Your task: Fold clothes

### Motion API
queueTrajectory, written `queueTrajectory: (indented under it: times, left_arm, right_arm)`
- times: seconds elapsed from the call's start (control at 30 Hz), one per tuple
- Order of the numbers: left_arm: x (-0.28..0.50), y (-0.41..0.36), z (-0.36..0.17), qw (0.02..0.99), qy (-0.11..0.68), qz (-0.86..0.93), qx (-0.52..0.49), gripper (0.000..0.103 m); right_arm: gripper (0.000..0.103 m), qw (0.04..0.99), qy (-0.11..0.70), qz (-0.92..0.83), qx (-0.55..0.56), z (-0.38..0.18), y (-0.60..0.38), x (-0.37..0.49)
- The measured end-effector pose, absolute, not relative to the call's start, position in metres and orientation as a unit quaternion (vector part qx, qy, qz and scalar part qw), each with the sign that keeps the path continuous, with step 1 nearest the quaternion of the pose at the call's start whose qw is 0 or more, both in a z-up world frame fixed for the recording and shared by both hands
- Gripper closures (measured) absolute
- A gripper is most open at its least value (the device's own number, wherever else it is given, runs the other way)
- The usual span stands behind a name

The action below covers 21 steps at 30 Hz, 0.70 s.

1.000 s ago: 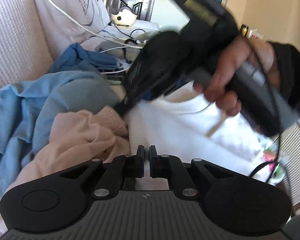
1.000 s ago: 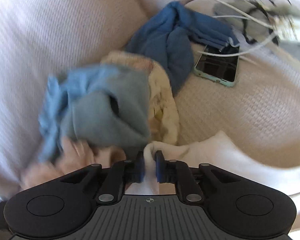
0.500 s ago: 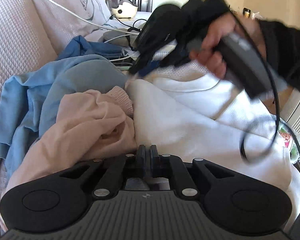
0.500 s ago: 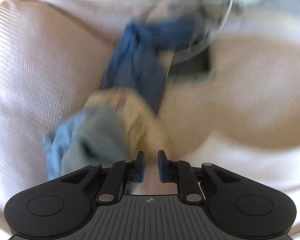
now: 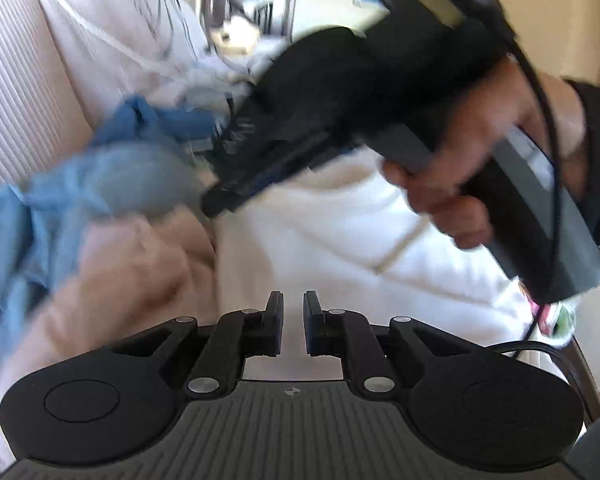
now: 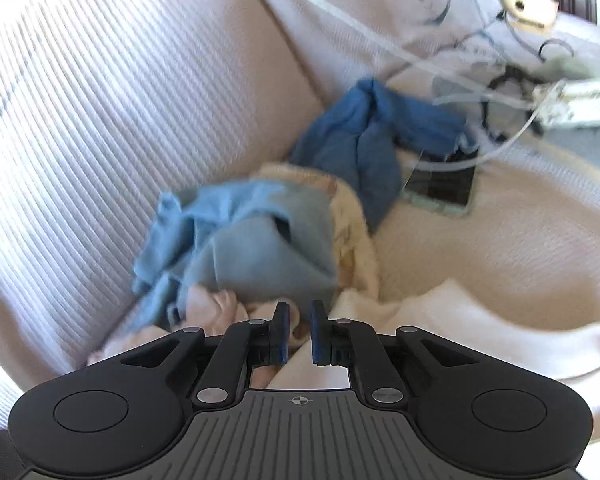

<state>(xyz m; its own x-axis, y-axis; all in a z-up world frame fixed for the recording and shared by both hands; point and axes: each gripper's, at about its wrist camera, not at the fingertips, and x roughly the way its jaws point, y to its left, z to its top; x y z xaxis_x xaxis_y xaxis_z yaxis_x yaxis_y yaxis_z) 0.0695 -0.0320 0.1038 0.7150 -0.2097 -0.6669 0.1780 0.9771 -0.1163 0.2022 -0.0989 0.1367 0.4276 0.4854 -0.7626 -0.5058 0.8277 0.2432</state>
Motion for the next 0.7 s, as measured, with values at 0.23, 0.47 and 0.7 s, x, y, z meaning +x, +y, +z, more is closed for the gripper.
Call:
queueTrajectory:
  times: [0.23,0.47,0.7]
  left_arm:
    - [0.075,-0.032,0.091,0.923,0.371,-0.103,-0.005,0.093]
    - [0.066,-0.034,0.110,0.923,0.370,-0.105,0.015,0.074]
    - [0.079,-0.031,0.149,0.927,0.357,-0.106,0.052,0.051]
  right_arm:
    - [0.092,0.840,0.483,0.239,-0.068,0.093,-0.096,0.215]
    - [0.092,0.856,0.458,0.239,-0.038,0.106,-0.114,0.203]
    - [0.091,0.871,0.437,0.218,-0.058,0.146,-0.213,0.175]
